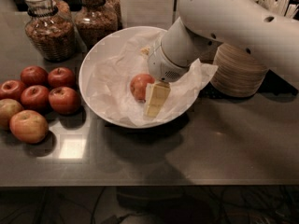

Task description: Pick apple from white bowl

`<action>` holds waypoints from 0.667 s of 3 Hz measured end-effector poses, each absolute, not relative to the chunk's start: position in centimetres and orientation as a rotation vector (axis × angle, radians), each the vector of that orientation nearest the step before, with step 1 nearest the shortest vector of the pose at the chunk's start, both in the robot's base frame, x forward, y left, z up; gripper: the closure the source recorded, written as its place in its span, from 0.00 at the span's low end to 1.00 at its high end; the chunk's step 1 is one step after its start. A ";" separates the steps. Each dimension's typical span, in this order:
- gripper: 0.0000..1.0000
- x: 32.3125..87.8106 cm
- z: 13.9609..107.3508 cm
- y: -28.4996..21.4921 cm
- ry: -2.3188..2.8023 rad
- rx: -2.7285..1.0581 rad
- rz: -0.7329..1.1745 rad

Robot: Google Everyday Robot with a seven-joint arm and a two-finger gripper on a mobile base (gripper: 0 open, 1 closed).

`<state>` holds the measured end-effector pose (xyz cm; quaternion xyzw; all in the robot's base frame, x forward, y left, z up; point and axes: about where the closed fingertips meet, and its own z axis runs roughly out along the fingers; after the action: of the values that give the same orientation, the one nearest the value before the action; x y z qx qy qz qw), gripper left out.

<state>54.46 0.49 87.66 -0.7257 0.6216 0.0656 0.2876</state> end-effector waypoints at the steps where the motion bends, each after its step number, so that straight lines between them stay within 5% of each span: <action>1: 0.00 55.0 87.1 0.6 1.652 -1.945 0.191; 2: 0.00 55.5 86.5 0.9 1.648 -1.958 0.204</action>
Offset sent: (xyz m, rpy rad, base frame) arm 0.0181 0.0062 -0.0190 0.0059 0.0303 0.0317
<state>55.47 0.93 86.54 -0.7314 0.6156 0.0762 0.2834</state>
